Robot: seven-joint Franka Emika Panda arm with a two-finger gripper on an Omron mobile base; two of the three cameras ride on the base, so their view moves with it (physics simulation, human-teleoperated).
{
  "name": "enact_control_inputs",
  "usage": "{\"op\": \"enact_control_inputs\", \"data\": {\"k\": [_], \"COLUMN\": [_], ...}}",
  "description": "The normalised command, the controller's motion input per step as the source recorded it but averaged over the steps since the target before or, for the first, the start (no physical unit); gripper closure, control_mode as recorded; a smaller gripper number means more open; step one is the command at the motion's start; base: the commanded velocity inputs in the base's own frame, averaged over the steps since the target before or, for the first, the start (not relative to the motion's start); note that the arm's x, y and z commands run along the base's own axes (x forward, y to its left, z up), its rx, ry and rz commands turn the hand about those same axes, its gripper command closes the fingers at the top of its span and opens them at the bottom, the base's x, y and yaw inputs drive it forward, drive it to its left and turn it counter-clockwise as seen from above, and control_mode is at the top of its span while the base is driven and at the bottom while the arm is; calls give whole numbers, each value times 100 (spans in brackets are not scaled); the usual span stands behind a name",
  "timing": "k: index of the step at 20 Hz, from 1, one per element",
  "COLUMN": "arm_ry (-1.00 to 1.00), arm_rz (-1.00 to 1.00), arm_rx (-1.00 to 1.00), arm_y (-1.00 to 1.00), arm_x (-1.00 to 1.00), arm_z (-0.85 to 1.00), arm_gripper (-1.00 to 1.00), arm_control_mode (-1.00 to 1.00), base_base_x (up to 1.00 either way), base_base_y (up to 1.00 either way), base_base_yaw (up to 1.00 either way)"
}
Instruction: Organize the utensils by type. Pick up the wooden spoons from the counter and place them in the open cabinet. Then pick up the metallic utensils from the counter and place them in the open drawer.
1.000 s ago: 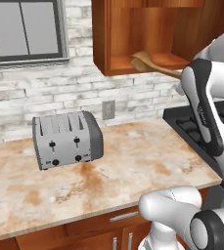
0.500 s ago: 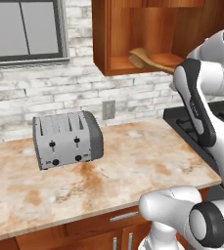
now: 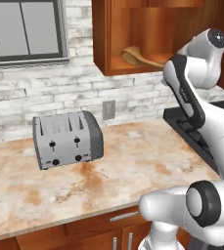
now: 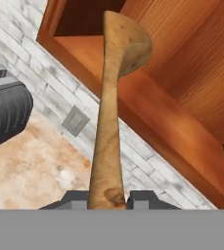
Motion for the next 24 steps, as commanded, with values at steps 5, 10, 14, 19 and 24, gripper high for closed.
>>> {"op": "enact_control_inputs", "data": {"k": [5,10,14,19,24], "arm_ry": [6,29,26,23,3], "arm_rz": [8,1,0,0,0], "arm_rx": [0,0,0,0,-3], "arm_y": [0,0,0,0,0], "arm_x": [82,69,49,46,35], "arm_z": [-7,-10,-1,0,0], "arm_gripper": [100,100,100,100,100], "arm_control_mode": [-100,-100,-100,-100,-100], "base_base_x": [0,0,0,0,0], "base_base_y": [0,0,0,0,0], "base_base_yaw": [0,0,0,0,0]}}
